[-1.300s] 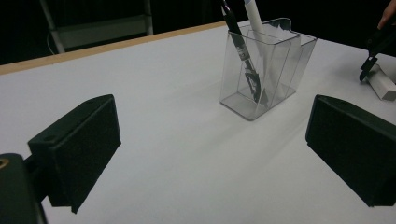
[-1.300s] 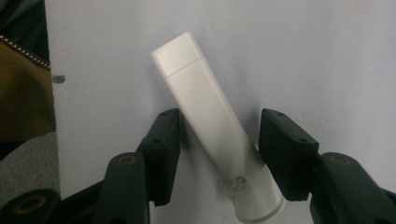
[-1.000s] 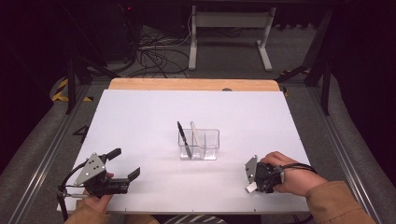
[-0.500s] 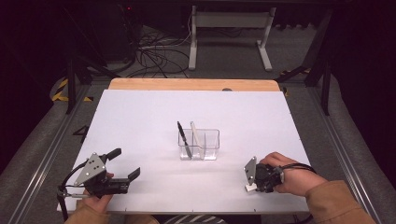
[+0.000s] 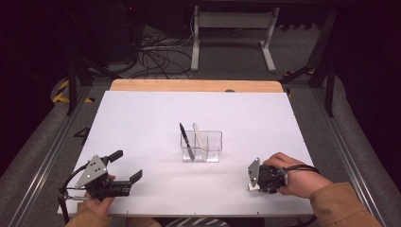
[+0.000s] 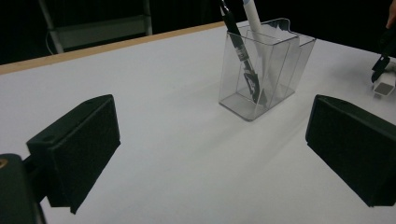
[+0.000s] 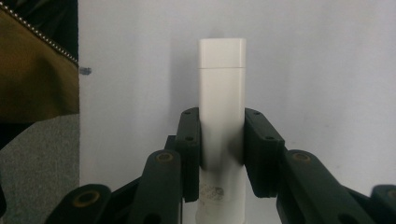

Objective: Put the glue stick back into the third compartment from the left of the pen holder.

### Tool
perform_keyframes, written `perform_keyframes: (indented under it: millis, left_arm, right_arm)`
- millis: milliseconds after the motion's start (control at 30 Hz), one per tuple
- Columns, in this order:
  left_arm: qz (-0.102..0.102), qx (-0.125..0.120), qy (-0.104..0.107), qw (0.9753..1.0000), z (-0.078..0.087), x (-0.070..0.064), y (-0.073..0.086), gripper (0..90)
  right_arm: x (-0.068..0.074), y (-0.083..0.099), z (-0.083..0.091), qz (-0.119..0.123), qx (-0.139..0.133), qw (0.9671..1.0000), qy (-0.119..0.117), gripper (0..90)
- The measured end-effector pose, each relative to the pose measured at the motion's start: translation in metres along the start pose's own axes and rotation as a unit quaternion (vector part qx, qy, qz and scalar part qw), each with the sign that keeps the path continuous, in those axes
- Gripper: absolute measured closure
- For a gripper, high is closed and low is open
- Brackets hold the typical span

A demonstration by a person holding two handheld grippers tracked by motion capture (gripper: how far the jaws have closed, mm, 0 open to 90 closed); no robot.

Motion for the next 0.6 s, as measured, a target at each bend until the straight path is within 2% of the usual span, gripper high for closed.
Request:
perform_keyframes:
  millis: [167, 300, 400, 600]
  left_arm:
    - [0.004, 0.002, 0.011, 0.9999, -0.001, -0.003, -0.003, 0.8]
    - [0.012, 0.008, 0.025, 0.9996, -0.002, -0.005, -0.004, 0.5]
    - [0.013, 0.007, 0.023, 0.9996, -0.003, -0.006, -0.005, 0.5]
    - [0.007, 0.004, 0.014, 0.9999, -0.002, -0.005, -0.005, 0.9]
  right_arm:
    - [-0.005, -0.004, 0.010, -0.004, -0.007, 0.9998, 0.019, 70.2]
    - [-0.010, -0.008, 0.018, 0.002, -0.007, 0.9994, 0.033, 70.2]
    - [-0.013, -0.012, 0.022, 0.005, -0.014, 0.9988, 0.047, 70.2]
    - [-0.017, -0.019, 0.030, -0.003, -0.032, 0.9977, 0.059, 70.2]
Point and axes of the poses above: each handheld gripper's, and its own axes: z roughly backward along the jaws, y roughly out of its underside, x roughly to its left, the point moved 7 cm from there along -z, roughly forward along the jaws, and after that the axes turned 6 degrees about z, right-handed, at the moved point
